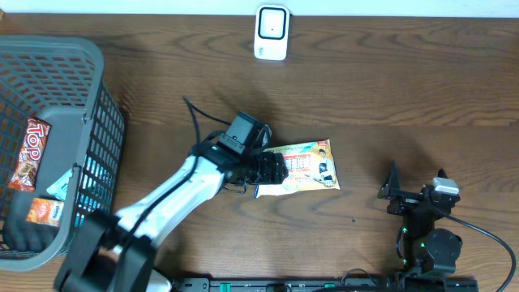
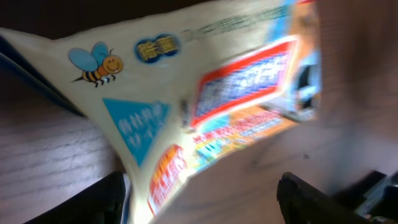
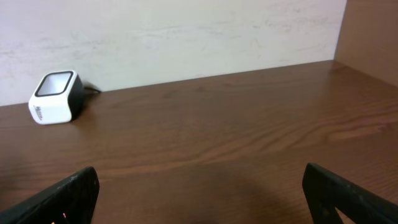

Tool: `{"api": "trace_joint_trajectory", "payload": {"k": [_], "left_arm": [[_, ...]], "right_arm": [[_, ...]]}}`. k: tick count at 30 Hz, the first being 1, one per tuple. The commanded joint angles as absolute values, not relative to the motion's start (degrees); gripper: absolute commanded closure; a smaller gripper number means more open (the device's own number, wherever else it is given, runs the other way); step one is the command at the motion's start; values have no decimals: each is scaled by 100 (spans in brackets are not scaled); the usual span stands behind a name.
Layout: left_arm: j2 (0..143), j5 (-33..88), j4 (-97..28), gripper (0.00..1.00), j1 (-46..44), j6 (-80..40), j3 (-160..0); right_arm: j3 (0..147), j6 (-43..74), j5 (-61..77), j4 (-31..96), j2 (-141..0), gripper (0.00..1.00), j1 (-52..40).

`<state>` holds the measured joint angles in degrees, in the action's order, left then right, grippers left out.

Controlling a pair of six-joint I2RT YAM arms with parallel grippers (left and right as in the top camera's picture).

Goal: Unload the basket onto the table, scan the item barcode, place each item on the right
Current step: 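Lift the wet-wipes pack out and place it on the table center, then reach the left gripper into the basket and grasp the teal Listerine bottle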

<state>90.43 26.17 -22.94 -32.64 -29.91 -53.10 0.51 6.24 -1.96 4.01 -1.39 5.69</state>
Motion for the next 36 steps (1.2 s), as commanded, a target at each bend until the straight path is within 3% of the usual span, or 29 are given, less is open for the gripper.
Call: {"api": "trace_joint_trajectory", "payload": {"k": [1,6,14,16,17,23,27,36], "left_arm": [[8180,2580,-2641,17,-3050,-2377,-5922],[7172,1494,-3697,2,-2447,-2021,-6991],[6506,-1144,-4316,2,-1026,-1798,-8643],[6506,-1389,-4309,2,-517,-1896,-8910],[6534,-1466,-4283,2,193,-2298,-9045],[6812,-1428,-4930,2,2182,-3896,-9056],[7247,-731,-5957,2,3341,-4998,-9054],[8523,620,-7052,2,4436,-5927,-9032]], "right_arm": [[32,550,-222,405,-115,1,558],[32,550,-224,405,-115,1,558],[32,548,-224,405,-115,1,558],[32,550,-224,405,-115,1,558],[32,550,-224,405,-115,1,558],[32,550,-222,405,-115,1,558],[32,550,-222,405,-115,1,558],[32,550,-222,405,-115,1,558]]}}
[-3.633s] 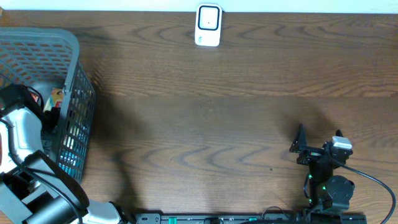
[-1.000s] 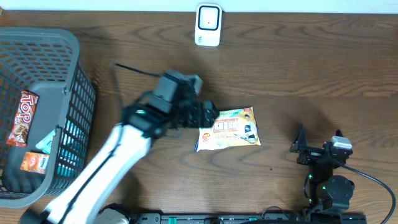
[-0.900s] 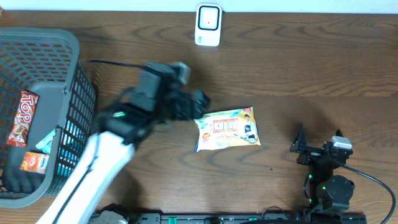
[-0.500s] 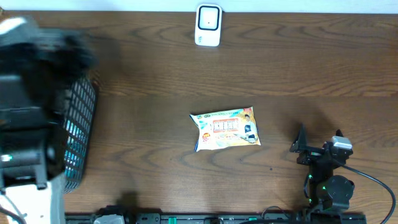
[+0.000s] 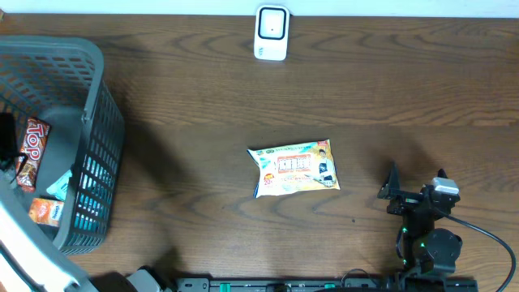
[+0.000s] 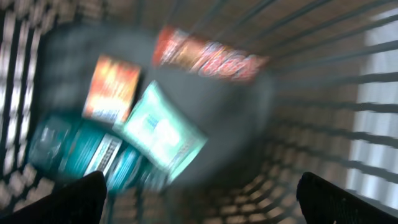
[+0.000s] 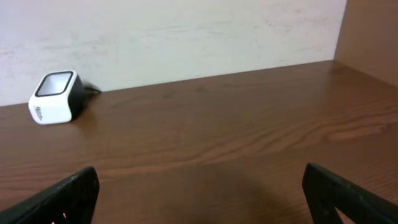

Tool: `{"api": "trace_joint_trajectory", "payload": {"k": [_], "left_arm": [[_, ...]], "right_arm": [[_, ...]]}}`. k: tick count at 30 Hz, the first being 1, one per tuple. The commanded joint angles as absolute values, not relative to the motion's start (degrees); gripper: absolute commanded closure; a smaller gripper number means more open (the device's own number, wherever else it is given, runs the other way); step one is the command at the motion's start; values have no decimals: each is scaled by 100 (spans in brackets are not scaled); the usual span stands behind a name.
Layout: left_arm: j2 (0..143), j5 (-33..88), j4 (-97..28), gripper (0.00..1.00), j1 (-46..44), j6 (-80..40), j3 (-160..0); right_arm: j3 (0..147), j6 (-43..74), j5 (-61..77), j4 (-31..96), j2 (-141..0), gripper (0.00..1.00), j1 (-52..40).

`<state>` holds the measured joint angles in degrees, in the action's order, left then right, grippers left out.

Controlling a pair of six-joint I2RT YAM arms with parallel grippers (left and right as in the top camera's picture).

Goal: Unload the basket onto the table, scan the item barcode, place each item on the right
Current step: 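Reach the left gripper into the basket and grasp the teal Listerine bottle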

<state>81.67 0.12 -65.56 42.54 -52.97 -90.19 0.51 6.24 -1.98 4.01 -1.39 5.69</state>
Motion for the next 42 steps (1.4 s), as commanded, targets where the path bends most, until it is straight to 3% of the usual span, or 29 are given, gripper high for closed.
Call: {"api": "trace_joint_trajectory", "payload": {"k": [1,6,12,42], "left_arm": [[8606,620,-7236,2,4458,-6143,-9030],[9037,537,-8038,2,4521,-7253,-8877],[9065,-349,-7983,2,4521,-8027,-8447],[9067,-150,-4823,2,4519,-7957,-4856]], "right_arm": [[32,550,-224,405,-115,1,558],[32,550,-224,405,-115,1,558],[32,548,-224,405,-115,1,558],[32,550,-224,403,-115,1,558]]}}
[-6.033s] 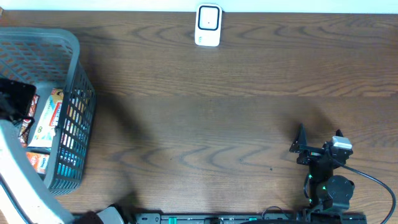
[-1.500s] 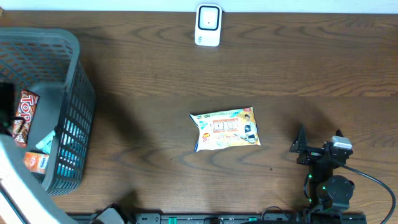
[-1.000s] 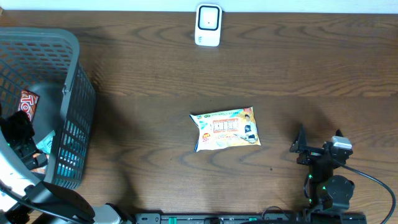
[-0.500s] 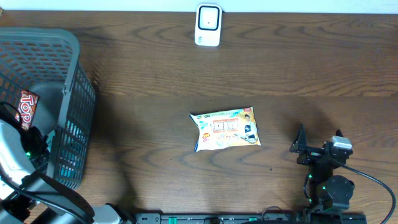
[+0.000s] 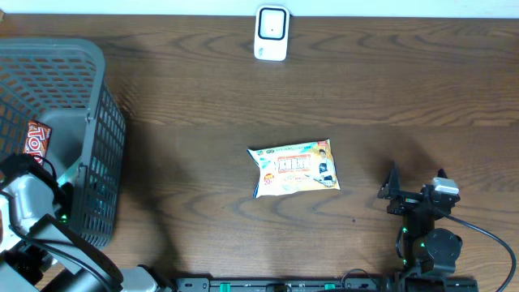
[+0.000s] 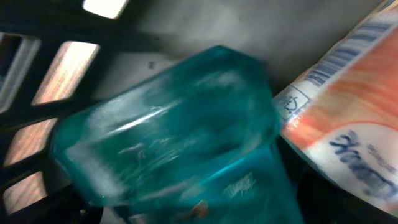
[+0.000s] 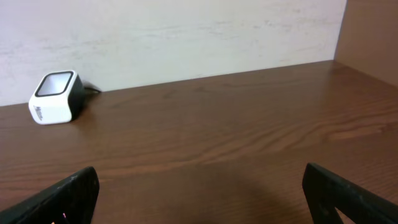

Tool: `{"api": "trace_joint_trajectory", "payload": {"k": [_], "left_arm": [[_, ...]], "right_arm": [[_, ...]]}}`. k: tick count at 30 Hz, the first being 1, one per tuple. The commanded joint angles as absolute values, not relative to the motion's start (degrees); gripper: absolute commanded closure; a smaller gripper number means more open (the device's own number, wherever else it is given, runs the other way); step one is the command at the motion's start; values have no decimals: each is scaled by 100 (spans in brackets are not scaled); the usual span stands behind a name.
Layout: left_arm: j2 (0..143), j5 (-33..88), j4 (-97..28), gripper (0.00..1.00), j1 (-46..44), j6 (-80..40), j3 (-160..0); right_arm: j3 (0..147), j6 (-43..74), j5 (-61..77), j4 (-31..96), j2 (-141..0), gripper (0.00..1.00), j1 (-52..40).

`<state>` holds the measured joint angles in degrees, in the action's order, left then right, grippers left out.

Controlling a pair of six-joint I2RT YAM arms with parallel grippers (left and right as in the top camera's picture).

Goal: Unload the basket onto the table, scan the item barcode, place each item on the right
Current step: 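Reach the left gripper into the basket and grasp the teal Listerine bottle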

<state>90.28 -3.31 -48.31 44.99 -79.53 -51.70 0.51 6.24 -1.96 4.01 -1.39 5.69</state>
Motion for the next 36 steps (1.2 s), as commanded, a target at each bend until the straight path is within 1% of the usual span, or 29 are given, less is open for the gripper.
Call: {"api": "trace_joint_trajectory", "payload": {"k": [1,3,6,9,11,14,15,17,18,21,22,24,26,29,36], "left_arm": [[9067,-152,-4731,2,4519,-7957,-4748],[9067,-156,-4619,1,4519,-7955,-4624],[9065,-156,-4530,14,4519,-7950,-4484],[9067,-220,-4440,14,4519,-7756,-4475],[9067,-220,-4318,10,4519,-7516,-4473],[9067,-217,-4296,11,4519,-7231,-4473],[9067,-217,-4296,13,4519,-7107,-4473],[9067,-217,-4298,27,4519,-6735,-4473],[9067,-217,-4296,32,4519,-6639,-4473],[9065,-215,-4296,36,4519,-6619,-4473],[9065,-213,-4294,42,4519,-6619,-4482],[9054,-163,-4294,48,4519,-6543,-4534],[9021,40,-4296,55,4519,-6193,-4698],[8892,303,-4300,57,4519,-5841,-4980],[8171,561,-4316,57,4519,-5614,-5564]], "right_arm": [[32,550,-224,405,-115,1,558],[32,550,-222,405,-115,1,558],[32,548,-224,405,-115,1,558],[32,550,-222,405,-115,1,558],[32,548,-224,405,-115,1,558],[32,550,-224,405,-115,1,558],[32,550,-222,405,-115,1,558],[32,550,-224,405,-115,1,558],[32,548,-224,405,-115,1,558],[32,550,-224,405,-115,1,558],[32,550,-224,405,-115,1,558],[32,550,-224,405,-115,1,558],[32,550,-224,405,-115,1,558],[32,550,-222,405,-115,1,558],[32,550,-222,405,-115,1,558]]}}
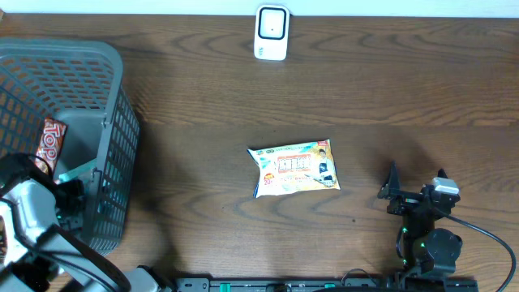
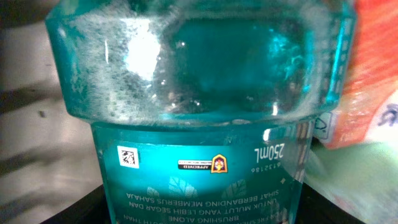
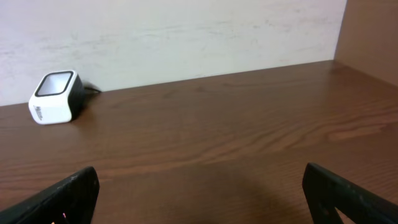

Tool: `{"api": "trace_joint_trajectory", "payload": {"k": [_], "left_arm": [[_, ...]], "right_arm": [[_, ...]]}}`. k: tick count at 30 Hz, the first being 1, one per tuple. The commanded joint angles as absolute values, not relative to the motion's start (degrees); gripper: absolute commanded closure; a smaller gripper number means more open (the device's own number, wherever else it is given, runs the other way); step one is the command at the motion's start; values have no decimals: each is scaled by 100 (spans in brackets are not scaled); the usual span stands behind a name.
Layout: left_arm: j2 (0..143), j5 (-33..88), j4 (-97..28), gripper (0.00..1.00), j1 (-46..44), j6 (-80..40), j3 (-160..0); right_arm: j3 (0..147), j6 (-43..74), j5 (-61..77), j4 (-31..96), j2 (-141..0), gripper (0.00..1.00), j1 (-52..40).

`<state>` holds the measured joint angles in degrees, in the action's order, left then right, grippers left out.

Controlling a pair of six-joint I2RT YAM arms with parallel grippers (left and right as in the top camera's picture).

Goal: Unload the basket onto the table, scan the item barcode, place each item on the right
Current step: 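Reach the left gripper into the basket and grasp the teal Listerine bottle, then lift the Listerine bottle out and set it left of the wipes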

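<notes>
A teal mouthwash bottle fills the left wrist view, label upside down, lying in the grey basket. My left gripper is down in the basket with its dark fingers wide on either side of the bottle; whether they press it is hidden. The white barcode scanner stands at the table's far edge and also shows as the scanner in the right wrist view. A yellow snack packet lies mid-table. My right gripper rests open at the front right, nothing between its fingers.
The basket also holds a red Top bar and an orange-and-white packet beside the bottle. A pale wall runs behind the scanner. The left arm reaches into the basket from the front left corner.
The left gripper has closed in on the teal bottle, which now sits sharp between its fingers. The basket has shifted a little to the right. Right arm and snack packet unchanged.
My left gripper was at the snack packet mid-table. Then the packet lay alone on the table and the gripper was over the basket's contents. Then it was down near the teal bottle, and now it straddles that bottle. The right arm stayed parked throughout.
</notes>
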<state>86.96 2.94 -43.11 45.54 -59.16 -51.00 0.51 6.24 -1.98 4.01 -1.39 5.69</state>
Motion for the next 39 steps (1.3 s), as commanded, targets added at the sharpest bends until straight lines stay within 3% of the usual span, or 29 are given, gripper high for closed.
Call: {"api": "trace_joint_trajectory", "payload": {"k": [1,13,21,25,28,32,36,39], "left_arm": [[7985,561,-4313,57,4519,-5614,-5651],[6226,1098,-3531,57,4519,-5734,-6222],[6160,3721,-1629,57,4491,-7155,-6519],[6160,4718,-976,57,4049,-7424,-6519],[6160,4845,-928,57,3249,-7216,-6519],[6163,4471,-945,57,1608,-6084,-6517],[6211,2770,-1999,57,-292,-4388,-6512],[6462,869,-3221,57,-1562,-3940,-6497]], "right_arm": [[32,550,-224,405,-115,1,558],[32,550,-224,405,-115,1,558],[32,550,-224,405,-115,1,558],[32,548,-224,405,-115,1,558],[32,550,-222,405,-115,1,558],[32,550,-224,405,-115,1,558],[32,550,-224,405,-115,1,558],[32,548,-222,405,-115,1,558]]}}
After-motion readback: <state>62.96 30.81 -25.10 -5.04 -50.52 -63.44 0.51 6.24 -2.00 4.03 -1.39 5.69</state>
